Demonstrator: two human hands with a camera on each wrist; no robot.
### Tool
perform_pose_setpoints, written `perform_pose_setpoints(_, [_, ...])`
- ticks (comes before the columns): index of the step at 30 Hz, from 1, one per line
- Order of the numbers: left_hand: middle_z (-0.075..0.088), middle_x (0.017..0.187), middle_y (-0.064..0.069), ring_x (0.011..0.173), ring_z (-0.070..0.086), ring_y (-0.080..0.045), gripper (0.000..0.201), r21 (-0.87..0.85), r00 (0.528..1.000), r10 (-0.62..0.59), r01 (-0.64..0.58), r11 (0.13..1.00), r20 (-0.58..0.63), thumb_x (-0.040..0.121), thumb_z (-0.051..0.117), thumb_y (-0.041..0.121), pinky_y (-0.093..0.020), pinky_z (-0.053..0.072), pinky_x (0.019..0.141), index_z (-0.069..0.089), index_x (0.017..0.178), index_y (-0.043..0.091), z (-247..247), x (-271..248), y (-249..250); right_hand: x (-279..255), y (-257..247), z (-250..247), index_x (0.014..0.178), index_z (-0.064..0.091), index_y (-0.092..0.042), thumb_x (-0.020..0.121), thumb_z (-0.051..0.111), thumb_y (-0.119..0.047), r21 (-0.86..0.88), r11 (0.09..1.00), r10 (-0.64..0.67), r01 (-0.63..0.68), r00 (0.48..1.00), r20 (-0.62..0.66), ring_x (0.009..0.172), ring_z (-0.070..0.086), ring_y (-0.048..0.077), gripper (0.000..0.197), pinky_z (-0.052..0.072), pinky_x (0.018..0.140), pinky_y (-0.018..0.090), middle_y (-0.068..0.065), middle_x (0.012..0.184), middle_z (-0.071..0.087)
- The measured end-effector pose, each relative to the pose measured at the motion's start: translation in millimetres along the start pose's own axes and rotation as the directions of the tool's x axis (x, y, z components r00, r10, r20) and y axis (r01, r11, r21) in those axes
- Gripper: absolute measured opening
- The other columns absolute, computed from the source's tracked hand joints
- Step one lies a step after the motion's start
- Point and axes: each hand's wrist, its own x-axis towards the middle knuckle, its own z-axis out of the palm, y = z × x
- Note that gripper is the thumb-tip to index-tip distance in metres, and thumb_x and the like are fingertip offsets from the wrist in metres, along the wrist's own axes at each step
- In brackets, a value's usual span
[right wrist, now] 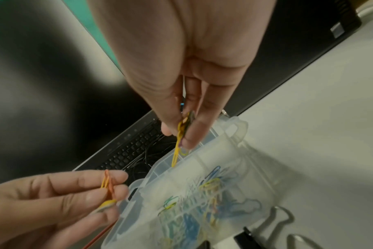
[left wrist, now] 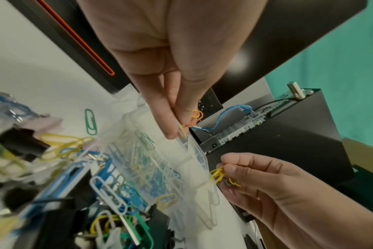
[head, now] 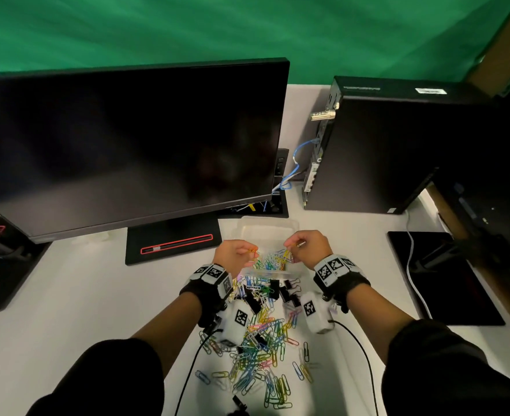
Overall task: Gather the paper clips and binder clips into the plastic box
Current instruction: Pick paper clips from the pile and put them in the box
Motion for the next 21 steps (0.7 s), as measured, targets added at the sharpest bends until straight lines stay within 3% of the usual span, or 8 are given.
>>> perform_pose_setpoints(4, [0.058, 0.061, -0.012, 0.054, 0.068, -0.015, 0.023, -0.234, 0.999, -0.029, 0.033, 0.972, 0.018, 0.090, 0.035, -0.017, -0.023, 0.058, 0.052, 0.052, 0.104, -0.025, 1.6, 14.3, -3.7, 7.4, 2.4, 13.7, 0.073, 0.068, -0.017, 0.082, 0.051, 0.007, 0.026, 0.999, 0.038, -0.039, 0.999, 0.022, 0.071, 0.069, 0.034, 0.031, 0.059, 0.074, 0.043, 0.011, 0.084, 0.066])
perform_pose_setpoints(6, [0.061, 0.047, -0.013, 0.062, 0.064, -0.031, 0.037, -0.317, 1.000, 0.003, -0.005, 0.949, -0.006, 0.092, 0.026, -0.016, -0.030, 0.059, 0.054, 0.061, 0.082, -0.017, 1.4, 15.8, -10.0, 8.7, 4.4, 19.9, 0.079, 0.070, -0.012, 0.082, 0.049, 0.009, 0.048, 0.998, 0.038, -0.039, 0.999, 0.021, 0.080, 0.068, 0.033, 0.030, 0.057, 0.078, 0.046, 0.009, 0.087, 0.065])
perform_pose_setpoints(8, [0.060, 0.047, -0.016, 0.066, 0.058, -0.035, 0.048, -0.412, 1.000, -0.017, 0.011, 0.911, -0.012, 0.093, 0.020, -0.015, -0.038, 0.056, 0.068, 0.061, 0.068, -0.007, 4.6, 11.0, -8.9, 8.6, 4.8, 23.5, 0.085, 0.070, -0.009, 0.083, 0.047, 0.009, 0.060, 0.998, 0.022, -0.023, 1.000, 0.014, 0.087, 0.065, 0.029, 0.030, 0.055, 0.084, 0.046, 0.004, 0.088, 0.065])
perform_pose_setpoints(11, [0.068, 0.073, -0.027, 0.084, 0.058, -0.044, 0.035, -0.315, 0.999, -0.027, 0.014, 0.949, -0.037, 0.090, 0.027, -0.019, -0.042, 0.050, 0.087, 0.061, 0.084, -0.013, 12.6, 7.2, -6.2, 5.9, 5.5, 22.3, 0.086, 0.070, -0.012, 0.083, 0.044, 0.011, 0.085, 0.996, 0.004, -0.007, 1.000, 0.027, 0.089, 0.063, 0.027, 0.035, 0.054, 0.086, 0.046, 0.001, 0.088, 0.063])
perform_pose_setpoints(13, [0.065, 0.108, -0.029, 0.108, 0.057, -0.043, 0.025, -0.094, 0.999, -0.022, 0.018, 0.995, -0.042, 0.089, 0.042, -0.012, -0.044, 0.047, 0.099, 0.063, 0.103, -0.011, 15.0, 12.3, -9.2, 1.6, 7.4, 19.3, 0.081, 0.068, -0.019, 0.076, 0.046, 0.016, 0.116, 0.993, -0.004, 0.000, 0.999, 0.035, 0.089, 0.065, 0.029, 0.042, 0.054, 0.085, 0.048, 0.003, 0.088, 0.065])
perform_pose_setpoints(14, [0.062, 0.116, -0.027, 0.112, 0.056, -0.040, 0.025, 0.044, 0.999, -0.003, 0.005, 0.999, -0.044, 0.089, 0.046, -0.009, -0.046, 0.044, 0.103, 0.062, 0.108, -0.008, 14.9, 12.4, -9.2, -0.9, 9.4, 17.5, 0.080, 0.068, -0.021, 0.074, 0.048, 0.017, 0.124, 0.992, -0.013, 0.008, 0.999, 0.035, 0.089, 0.065, 0.029, 0.043, 0.054, 0.085, 0.048, 0.004, 0.088, 0.066])
perform_pose_setpoints(18, [0.052, 0.126, -0.034, 0.120, 0.051, -0.040, 0.029, 0.038, 0.988, 0.150, -0.151, 0.988, 0.042, 0.086, 0.041, -0.020, -0.046, 0.038, 0.108, 0.052, 0.113, -0.021, 11.1, 5.1, -6.0, -20.2, 11.2, 7.1, 0.086, 0.069, -0.018, 0.074, 0.052, 0.014, 0.097, 0.994, -0.048, 0.041, 0.996, 0.073, 0.080, 0.064, 0.019, 0.038, 0.057, 0.075, 0.035, -0.001, 0.082, 0.067])
perform_pose_setpoints(21, [0.062, 0.119, -0.020, 0.107, 0.059, -0.026, 0.030, 0.131, 0.971, 0.187, -0.207, 0.970, 0.149, 0.086, 0.049, -0.012, -0.031, 0.050, 0.093, 0.062, 0.111, -0.003, 5.1, -5.8, -8.4, -43.9, 15.7, 2.6, 0.088, 0.068, -0.018, 0.075, 0.059, 0.009, 0.025, 0.999, -0.040, 0.037, 0.985, 0.167, 0.073, 0.060, 0.012, 0.032, 0.051, 0.062, 0.017, -0.005, 0.081, 0.064])
